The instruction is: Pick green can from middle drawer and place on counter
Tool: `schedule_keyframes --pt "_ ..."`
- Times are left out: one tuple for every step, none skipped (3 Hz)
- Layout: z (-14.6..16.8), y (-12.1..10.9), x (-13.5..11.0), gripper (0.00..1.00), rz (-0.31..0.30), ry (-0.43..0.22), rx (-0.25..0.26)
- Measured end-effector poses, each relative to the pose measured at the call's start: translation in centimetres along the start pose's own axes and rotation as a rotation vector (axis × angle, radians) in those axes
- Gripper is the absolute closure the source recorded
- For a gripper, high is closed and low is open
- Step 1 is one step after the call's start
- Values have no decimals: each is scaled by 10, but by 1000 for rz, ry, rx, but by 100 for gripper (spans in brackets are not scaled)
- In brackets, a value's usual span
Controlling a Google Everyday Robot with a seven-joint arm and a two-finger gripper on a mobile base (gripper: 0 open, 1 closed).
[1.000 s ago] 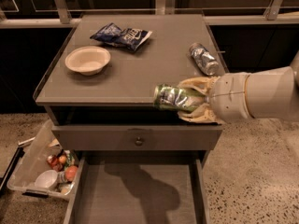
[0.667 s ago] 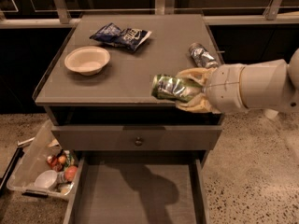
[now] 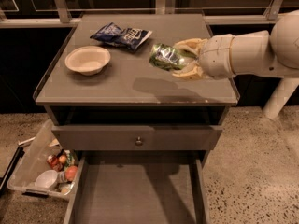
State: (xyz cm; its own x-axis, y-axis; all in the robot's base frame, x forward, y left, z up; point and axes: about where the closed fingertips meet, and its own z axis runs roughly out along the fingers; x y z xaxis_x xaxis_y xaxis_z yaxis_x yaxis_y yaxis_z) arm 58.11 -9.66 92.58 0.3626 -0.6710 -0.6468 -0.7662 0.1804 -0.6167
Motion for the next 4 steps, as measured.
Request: schedule_keyframes --pt "22 -23 13 100 56 -74 -11" --pt "48 -30 27 100 108 -110 -44" --pt "72 -26 38 100 147 -108 -89" --pt "89 -23 49 100 172 -44 -126"
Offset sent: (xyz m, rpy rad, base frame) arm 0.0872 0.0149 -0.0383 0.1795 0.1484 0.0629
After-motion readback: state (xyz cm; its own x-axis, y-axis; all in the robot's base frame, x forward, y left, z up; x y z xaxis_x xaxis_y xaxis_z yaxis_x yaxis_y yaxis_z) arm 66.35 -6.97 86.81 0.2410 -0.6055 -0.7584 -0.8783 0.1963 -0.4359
